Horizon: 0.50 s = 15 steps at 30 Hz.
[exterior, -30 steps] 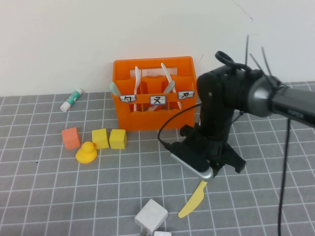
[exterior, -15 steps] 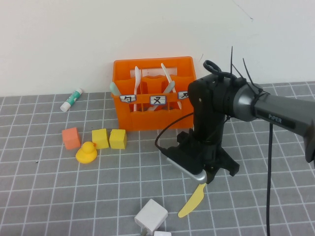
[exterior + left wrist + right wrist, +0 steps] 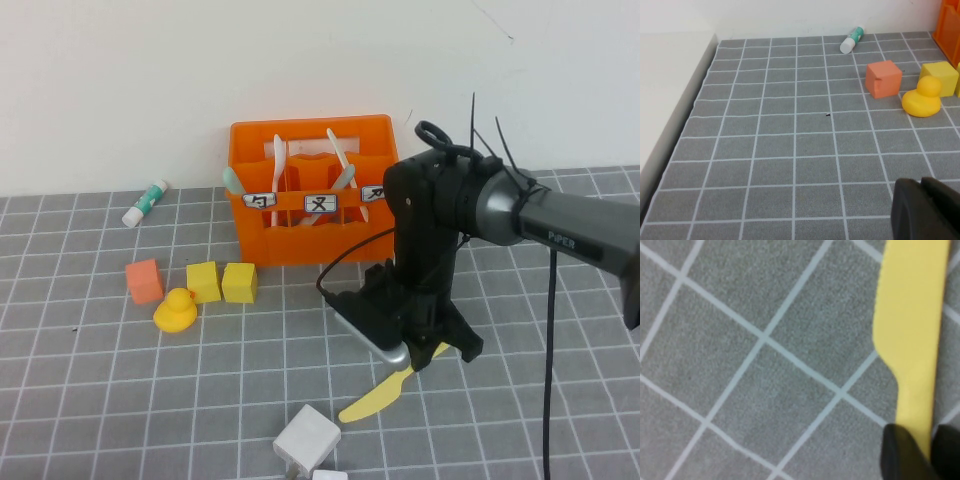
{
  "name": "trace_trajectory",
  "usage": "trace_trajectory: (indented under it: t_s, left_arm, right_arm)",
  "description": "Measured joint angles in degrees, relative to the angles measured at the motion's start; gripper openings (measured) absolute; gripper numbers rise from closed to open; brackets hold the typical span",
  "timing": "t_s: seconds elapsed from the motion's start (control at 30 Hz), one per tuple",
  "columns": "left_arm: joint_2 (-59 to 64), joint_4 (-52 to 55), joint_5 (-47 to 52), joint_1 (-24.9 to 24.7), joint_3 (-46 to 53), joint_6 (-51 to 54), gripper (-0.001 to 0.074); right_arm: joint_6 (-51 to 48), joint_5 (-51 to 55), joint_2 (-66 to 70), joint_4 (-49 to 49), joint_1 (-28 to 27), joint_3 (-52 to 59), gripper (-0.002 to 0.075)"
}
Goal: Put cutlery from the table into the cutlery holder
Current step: Pick up the knife
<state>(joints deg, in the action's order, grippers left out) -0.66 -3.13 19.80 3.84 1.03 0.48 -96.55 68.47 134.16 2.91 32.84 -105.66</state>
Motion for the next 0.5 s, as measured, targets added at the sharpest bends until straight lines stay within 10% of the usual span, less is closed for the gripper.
trace_trajectory:
  t_s: [0.5]
  left_arm:
    - [0.00, 0.00, 0.00, 0.00, 0.00, 0.11, -0.0001]
  right_arm:
    - [4.73, -10.82, -9.72, 3.92, 0.00, 15.10, -0.0001]
